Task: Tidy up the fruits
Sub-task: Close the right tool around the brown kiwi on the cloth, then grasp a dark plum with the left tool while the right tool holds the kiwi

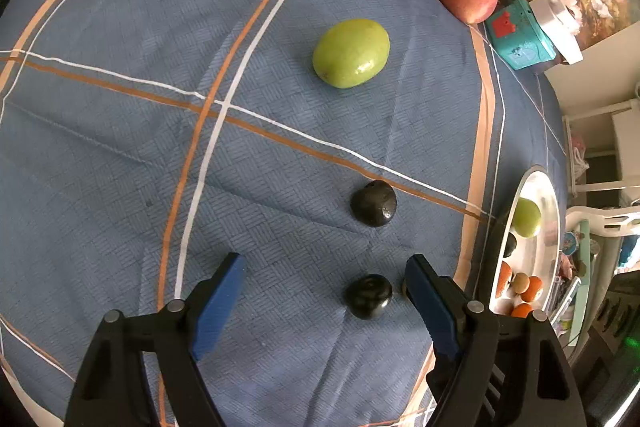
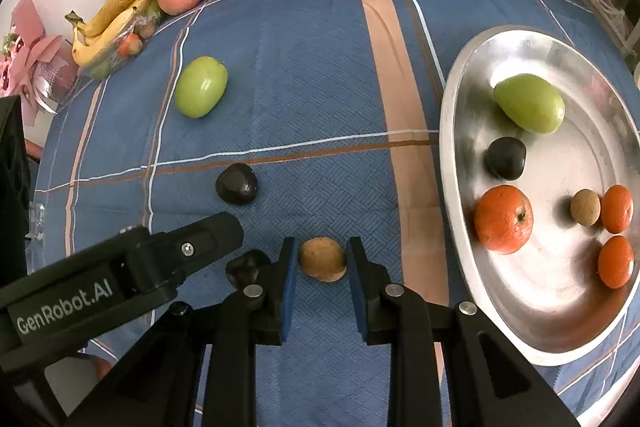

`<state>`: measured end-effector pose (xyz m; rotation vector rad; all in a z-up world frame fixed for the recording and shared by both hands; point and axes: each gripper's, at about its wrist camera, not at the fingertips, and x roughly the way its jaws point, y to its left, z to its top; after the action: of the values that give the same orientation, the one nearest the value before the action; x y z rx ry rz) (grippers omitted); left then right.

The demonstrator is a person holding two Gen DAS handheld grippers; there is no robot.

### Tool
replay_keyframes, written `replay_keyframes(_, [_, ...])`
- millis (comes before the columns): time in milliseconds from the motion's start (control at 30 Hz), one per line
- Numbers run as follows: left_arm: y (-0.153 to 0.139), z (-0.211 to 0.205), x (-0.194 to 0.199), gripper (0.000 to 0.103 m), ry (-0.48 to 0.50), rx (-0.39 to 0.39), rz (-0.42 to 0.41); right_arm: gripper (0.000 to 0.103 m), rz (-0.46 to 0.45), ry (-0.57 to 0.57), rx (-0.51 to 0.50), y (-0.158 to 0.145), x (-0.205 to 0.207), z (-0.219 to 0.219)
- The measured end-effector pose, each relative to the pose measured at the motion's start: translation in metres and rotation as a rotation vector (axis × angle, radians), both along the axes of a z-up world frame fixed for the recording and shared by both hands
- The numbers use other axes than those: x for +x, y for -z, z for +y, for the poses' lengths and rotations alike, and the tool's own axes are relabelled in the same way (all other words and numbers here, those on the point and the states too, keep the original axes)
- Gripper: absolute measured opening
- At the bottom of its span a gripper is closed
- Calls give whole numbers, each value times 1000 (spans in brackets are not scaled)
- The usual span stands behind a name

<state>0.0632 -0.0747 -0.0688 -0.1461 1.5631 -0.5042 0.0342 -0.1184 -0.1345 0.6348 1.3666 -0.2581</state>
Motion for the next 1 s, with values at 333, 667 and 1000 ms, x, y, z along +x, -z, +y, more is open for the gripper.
replay_keyframes(333, [-1,0,0,84,4,-7,3,26,9,-19,-6,-1,1,3])
replay_keyframes(667, [0,-11,-5,66,30,27,-3,26,36,-2,-32,-3,-4,-5])
replay_keyframes(1000, [-2,-22,-14,50,70,-17,24,26,44,18,-17,-2,-10,-9])
